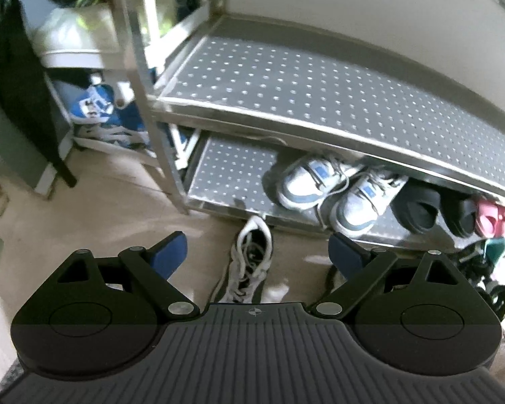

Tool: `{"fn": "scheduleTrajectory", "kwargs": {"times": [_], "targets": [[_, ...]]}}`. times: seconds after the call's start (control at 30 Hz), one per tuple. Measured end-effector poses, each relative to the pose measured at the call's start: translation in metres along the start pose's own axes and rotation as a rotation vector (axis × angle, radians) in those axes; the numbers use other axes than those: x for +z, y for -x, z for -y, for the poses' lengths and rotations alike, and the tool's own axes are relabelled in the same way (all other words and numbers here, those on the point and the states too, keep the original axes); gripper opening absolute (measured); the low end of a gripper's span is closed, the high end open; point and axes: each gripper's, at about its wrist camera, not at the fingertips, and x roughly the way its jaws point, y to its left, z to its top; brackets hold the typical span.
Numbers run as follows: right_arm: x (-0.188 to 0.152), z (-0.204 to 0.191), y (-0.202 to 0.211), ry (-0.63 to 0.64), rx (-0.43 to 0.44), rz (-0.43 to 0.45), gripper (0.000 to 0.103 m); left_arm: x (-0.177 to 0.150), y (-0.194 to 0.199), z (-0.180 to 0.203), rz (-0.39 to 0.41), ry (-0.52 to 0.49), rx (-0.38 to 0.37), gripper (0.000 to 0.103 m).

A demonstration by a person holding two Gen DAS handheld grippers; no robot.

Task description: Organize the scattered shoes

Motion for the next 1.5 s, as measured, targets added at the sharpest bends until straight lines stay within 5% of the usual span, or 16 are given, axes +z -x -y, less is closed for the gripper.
{"fn": "scheduleTrajectory", "kwargs": {"times": [0.1, 0.23, 0.43, 0.73, 0.8, 1.07, 1.27, 1.33, 1.43, 1.5], "targets": [[0.004, -0.025, -0.008, 0.017, 0.016, -0.021, 0.036, 0.002, 0.000, 0.000, -0.003, -0.004, -0.003, 0.094], [0.004, -0.041, -0.022, -0.115, 0.059, -0.046, 0.036, 0.004, 0.000, -0.002, 0.000, -0.008, 0.001, 0.094], [0.010, -0.078, -0.025, -0.057, 0.044, -0.032, 0.038, 0.003, 0.000, -0.006, -0.009, 0.014, 0.007, 0.095], [0.013, -0.072, -0.016, -0.097, 0.035, -0.089, 0.063, 0.001, -0.008, 0.008, -0.023, -0.021, 0.032, 0.095], [0.005, -0.057, 0.003, -0.082, 0.040, -0.091, 0.073, 0.000, -0.009, 0.014, -0.020, -0.037, 0.034, 0.095], [-0.022, 0.019, 0.093, -0.016, 0.075, -0.099, 0.073, -0.012, -0.014, 0.052, -0.022, -0.134, -0.015, 0.095], [-0.023, 0.106, 0.220, -0.045, 0.137, 0.089, 0.080, -0.037, -0.028, 0.086, -0.091, -0.207, -0.062, 0.095], [-0.023, 0.140, 0.274, -0.010, 0.126, 0.216, 0.081, -0.051, -0.036, 0.099, -0.129, -0.249, -0.051, 0.095], [-0.021, 0.166, 0.301, 0.027, 0.094, 0.299, 0.086, -0.072, -0.046, 0.115, -0.181, -0.301, -0.034, 0.095], [-0.018, 0.188, 0.290, -0.031, 0.084, 0.277, 0.088, -0.090, -0.050, 0.130, -0.215, -0.341, -0.034, 0.095]]}}
